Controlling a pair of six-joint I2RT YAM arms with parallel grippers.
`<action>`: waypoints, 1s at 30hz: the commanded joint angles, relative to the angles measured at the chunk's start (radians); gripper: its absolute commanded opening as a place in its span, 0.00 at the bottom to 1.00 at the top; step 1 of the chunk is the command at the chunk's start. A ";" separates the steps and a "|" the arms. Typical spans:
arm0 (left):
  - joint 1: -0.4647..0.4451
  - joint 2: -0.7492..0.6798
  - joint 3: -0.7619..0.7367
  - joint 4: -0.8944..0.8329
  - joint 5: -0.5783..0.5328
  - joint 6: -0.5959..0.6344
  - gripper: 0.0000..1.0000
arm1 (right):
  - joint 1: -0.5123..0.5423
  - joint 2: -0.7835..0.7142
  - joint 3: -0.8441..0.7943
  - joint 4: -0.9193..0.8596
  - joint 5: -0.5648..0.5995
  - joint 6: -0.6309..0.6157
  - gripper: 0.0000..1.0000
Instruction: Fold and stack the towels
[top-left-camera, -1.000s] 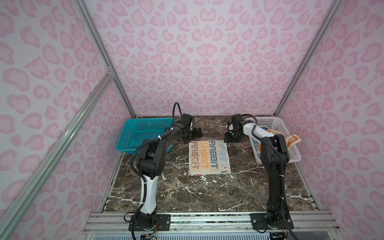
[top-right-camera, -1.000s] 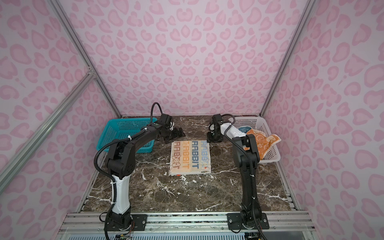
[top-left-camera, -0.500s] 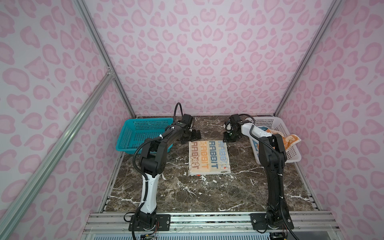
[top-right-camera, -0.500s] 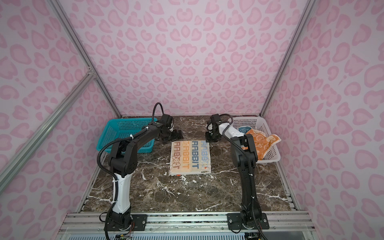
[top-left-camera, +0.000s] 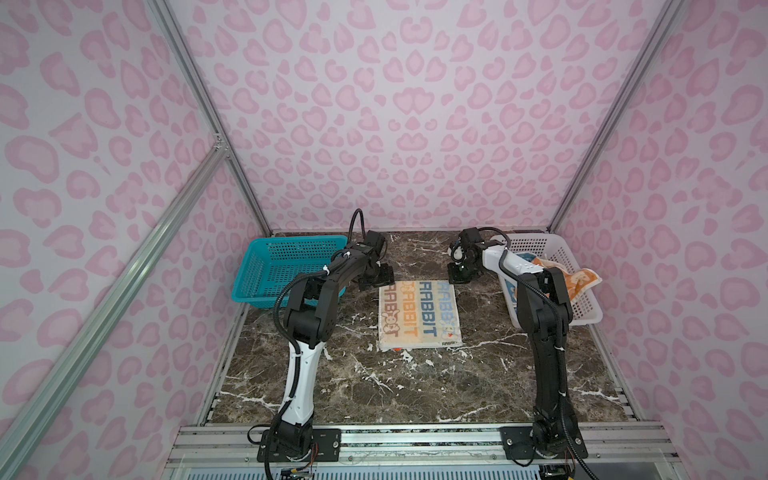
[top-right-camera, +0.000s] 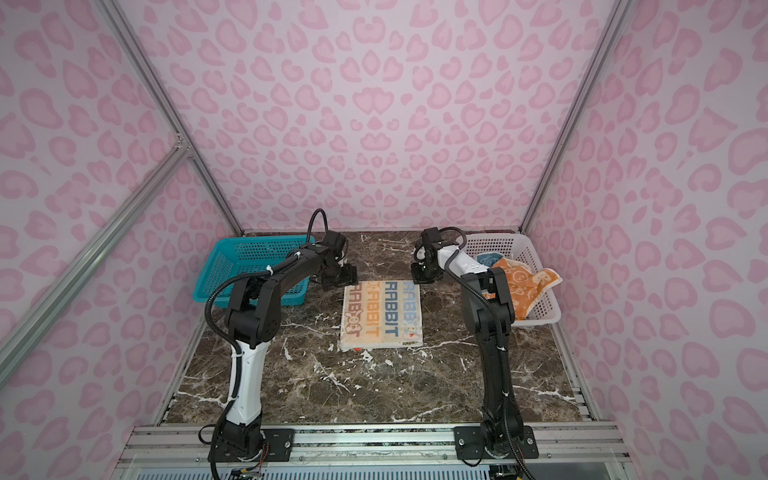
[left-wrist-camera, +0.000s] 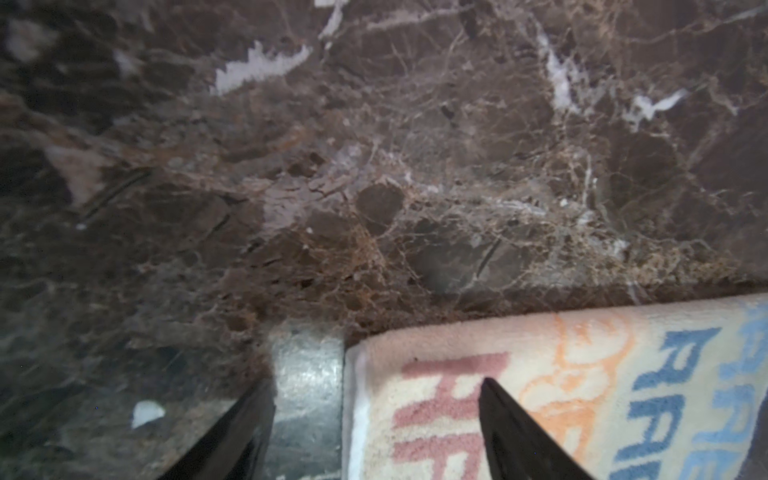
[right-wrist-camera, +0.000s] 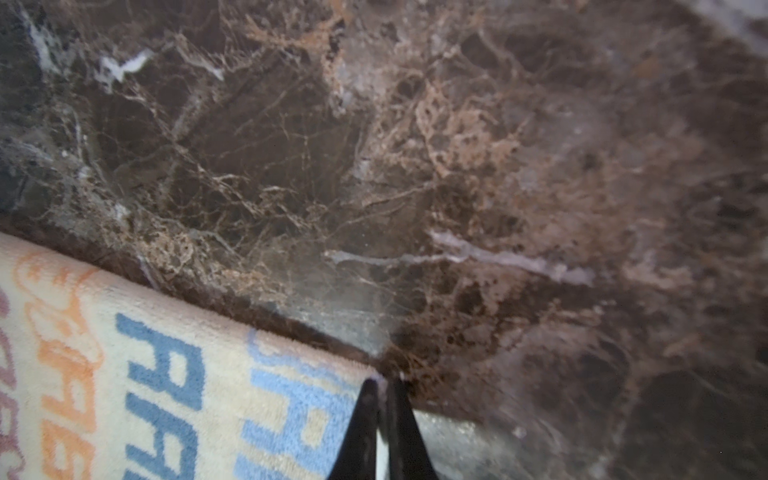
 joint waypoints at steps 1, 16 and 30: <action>0.000 0.023 0.024 -0.011 -0.008 0.024 0.64 | 0.007 0.031 -0.016 -0.059 0.005 -0.003 0.06; 0.001 0.047 0.004 0.000 -0.053 0.045 0.32 | 0.021 0.027 -0.023 -0.067 0.013 -0.018 0.00; 0.008 0.047 -0.011 -0.008 -0.111 0.067 0.23 | 0.018 0.019 -0.025 -0.069 0.014 -0.018 0.00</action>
